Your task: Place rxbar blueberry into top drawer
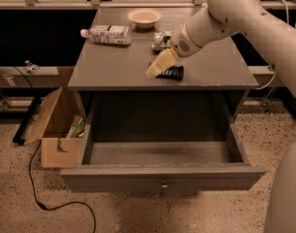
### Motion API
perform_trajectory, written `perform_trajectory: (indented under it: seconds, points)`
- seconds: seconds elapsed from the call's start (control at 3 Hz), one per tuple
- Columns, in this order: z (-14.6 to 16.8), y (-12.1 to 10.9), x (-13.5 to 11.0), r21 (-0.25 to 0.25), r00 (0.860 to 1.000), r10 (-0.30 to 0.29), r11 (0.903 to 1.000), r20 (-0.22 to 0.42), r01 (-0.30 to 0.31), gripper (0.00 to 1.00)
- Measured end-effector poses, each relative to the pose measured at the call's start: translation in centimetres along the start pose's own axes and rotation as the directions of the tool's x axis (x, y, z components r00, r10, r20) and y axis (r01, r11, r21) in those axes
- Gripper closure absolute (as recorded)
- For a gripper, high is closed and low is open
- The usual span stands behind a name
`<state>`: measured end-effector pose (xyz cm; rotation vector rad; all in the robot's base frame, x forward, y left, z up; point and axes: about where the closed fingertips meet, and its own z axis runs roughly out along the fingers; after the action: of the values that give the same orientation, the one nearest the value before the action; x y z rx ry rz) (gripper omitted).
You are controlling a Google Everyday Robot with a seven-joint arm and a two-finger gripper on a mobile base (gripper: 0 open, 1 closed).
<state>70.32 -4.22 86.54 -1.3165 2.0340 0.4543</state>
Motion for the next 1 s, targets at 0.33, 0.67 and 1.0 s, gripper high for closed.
perform_trajectory:
  seconds: [0.33,0.67,1.0]
  points:
    - [0.7,-0.5,1.9,-0.007,0.999,0.039,0.9992,-0.027,-0.039,0.0]
    - [1.2,-0.7,3.2,-0.012,0.996,0.053,0.9985,-0.066,-0.054,0.16]
    - [1.5,-1.0,4.3,-0.015,0.994,0.073,0.9971,-0.083,-0.075,0.31]
